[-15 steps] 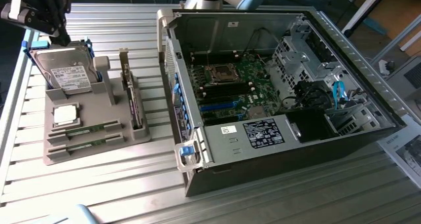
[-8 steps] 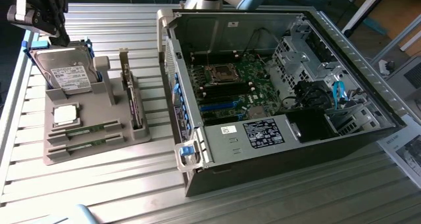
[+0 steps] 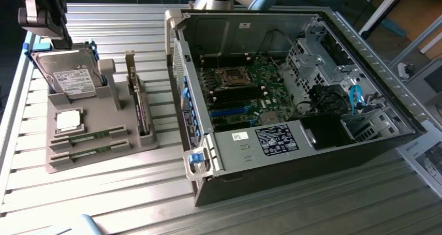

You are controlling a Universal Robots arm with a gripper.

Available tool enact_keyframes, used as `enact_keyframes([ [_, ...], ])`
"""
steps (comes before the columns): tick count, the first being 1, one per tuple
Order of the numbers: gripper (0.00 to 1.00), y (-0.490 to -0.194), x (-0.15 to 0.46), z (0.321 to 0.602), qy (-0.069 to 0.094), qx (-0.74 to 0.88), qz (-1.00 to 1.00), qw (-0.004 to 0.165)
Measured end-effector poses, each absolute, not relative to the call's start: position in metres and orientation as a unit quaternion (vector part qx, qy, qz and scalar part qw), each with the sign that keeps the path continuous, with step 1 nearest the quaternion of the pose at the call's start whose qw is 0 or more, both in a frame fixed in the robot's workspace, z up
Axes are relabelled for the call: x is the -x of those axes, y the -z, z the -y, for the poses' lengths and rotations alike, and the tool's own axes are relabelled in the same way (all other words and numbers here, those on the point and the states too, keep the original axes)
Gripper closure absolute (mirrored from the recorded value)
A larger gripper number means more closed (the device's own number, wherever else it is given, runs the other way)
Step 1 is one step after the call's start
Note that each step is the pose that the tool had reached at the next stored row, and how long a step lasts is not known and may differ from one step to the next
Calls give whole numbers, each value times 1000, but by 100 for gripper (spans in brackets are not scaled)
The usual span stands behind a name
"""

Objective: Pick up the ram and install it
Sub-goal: 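Reach for the ram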

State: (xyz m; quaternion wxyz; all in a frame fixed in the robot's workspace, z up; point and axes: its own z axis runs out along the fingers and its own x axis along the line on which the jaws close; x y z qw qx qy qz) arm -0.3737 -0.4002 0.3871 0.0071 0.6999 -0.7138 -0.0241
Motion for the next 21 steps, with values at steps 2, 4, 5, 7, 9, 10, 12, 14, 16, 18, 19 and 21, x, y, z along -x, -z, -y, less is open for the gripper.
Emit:
enact_keyframes([
  [2,90,-387,374,400,24,-701,713,7],
  [4,90,-387,374,400,24,-701,713,7],
  [5,90,-387,374,400,24,-701,713,7],
  [7,90,-387,374,400,24,-701,713,7],
  [9,90,-387,374,400,24,-701,713,7],
  [10,90,-387,374,400,24,-701,713,7],
  [12,90,-387,374,400,24,-701,713,7],
  [14,90,-387,374,400,24,-701,713,7],
  [16,90,-387,374,400,24,-702,712,7],
  [18,90,-387,374,400,24,-705,709,7],
  [19,90,-387,374,400,24,-707,707,7],
  [21,90,-387,373,400,24,-708,705,7],
])
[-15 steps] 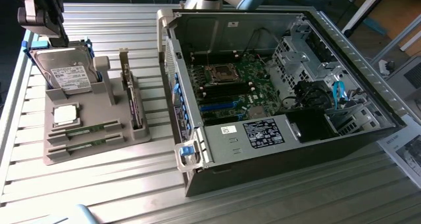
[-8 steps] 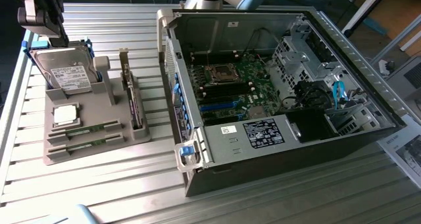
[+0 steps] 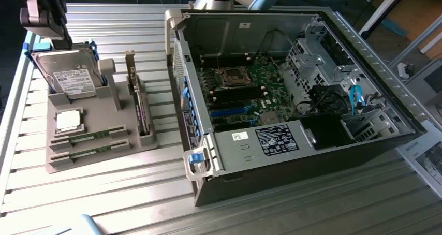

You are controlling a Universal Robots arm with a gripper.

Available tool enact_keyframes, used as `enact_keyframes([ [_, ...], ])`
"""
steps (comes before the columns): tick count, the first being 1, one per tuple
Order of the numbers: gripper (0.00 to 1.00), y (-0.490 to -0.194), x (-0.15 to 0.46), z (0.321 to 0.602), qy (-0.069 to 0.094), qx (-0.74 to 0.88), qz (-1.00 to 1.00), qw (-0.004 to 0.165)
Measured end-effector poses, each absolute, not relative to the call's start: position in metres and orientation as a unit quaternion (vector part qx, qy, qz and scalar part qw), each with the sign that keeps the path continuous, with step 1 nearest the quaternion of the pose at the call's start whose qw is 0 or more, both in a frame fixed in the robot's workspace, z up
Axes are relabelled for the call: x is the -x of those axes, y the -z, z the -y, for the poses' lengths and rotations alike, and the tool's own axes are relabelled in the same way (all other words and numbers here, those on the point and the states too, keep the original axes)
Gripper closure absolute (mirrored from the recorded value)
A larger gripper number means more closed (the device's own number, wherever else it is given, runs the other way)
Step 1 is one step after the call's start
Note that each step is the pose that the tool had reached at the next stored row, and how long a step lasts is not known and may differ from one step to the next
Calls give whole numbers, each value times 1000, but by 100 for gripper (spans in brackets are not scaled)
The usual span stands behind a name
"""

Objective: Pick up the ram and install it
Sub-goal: 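Reach for the ram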

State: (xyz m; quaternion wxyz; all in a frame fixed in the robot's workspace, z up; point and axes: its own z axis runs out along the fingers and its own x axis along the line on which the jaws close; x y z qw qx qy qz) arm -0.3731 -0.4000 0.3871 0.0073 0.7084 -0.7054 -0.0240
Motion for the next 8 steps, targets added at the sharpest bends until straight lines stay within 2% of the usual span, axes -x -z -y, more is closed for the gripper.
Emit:
enact_keyframes([
  [8,90,-387,368,402,24,-709,705,7],
])
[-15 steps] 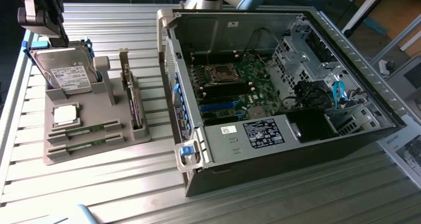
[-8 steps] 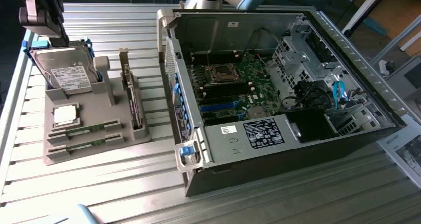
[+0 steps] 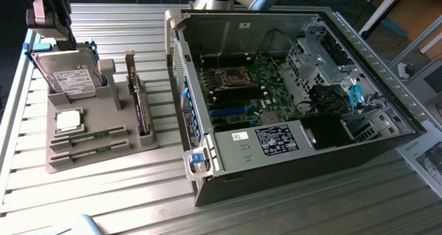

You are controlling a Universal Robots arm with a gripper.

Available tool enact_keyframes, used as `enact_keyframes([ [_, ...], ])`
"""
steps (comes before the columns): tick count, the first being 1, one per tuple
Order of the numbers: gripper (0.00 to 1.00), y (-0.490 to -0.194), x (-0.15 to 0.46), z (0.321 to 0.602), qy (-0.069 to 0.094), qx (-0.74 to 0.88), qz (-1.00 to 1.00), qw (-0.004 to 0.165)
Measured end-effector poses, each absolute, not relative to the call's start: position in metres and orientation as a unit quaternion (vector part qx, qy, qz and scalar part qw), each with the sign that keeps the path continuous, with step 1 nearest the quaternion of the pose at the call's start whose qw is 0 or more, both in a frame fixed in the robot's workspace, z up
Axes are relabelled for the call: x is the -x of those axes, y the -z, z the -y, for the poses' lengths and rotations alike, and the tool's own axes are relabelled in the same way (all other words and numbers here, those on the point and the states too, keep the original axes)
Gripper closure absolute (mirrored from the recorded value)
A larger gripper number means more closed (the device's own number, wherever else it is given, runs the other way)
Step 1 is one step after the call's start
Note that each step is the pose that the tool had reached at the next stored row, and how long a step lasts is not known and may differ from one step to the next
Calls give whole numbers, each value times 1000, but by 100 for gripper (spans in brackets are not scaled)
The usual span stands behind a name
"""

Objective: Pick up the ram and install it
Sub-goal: 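Reach for the ram, then pick up the ram and move it above insertion slot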

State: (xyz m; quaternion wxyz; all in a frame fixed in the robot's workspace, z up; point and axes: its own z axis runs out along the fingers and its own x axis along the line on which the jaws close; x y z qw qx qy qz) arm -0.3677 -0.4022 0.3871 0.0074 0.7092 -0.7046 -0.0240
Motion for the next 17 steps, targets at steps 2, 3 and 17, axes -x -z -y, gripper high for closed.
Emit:
enact_keyframes([
  [2,90,-387,365,406,24,-709,705,7],
  [3,90,-387,364,408,24,-709,705,7],
  [17,90,-387,355,414,24,-709,705,8],
])
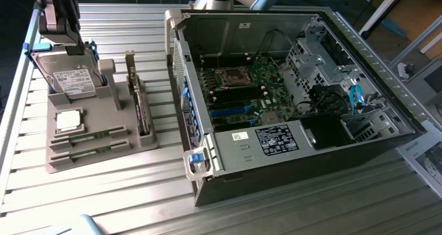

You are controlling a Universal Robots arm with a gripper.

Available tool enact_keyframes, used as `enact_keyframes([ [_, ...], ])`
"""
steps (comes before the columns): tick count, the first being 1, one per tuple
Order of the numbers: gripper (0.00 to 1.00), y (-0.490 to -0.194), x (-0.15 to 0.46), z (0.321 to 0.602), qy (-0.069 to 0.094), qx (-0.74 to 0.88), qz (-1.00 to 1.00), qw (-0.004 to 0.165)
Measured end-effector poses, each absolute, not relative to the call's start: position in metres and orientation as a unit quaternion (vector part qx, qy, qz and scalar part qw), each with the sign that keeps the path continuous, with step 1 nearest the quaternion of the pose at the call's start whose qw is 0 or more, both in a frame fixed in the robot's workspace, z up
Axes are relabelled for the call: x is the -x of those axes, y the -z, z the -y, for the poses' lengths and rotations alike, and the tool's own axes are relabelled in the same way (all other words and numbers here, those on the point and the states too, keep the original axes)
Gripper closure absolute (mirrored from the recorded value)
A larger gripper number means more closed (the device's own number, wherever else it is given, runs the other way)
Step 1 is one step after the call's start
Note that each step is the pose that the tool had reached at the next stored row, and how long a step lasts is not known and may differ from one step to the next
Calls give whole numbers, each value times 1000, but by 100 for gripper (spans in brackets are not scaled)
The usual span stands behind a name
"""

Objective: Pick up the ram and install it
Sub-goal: 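Pick up the ram and move it above insertion slot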

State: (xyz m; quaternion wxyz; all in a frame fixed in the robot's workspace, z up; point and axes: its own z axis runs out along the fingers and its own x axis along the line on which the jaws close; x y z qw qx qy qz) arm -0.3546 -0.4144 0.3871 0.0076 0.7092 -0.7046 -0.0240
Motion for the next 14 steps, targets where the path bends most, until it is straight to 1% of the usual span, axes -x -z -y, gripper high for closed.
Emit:
enact_keyframes([
  [8,90,-387,355,415,24,-709,705,8],
  [14,90,-387,355,431,24,-709,705,8],
])
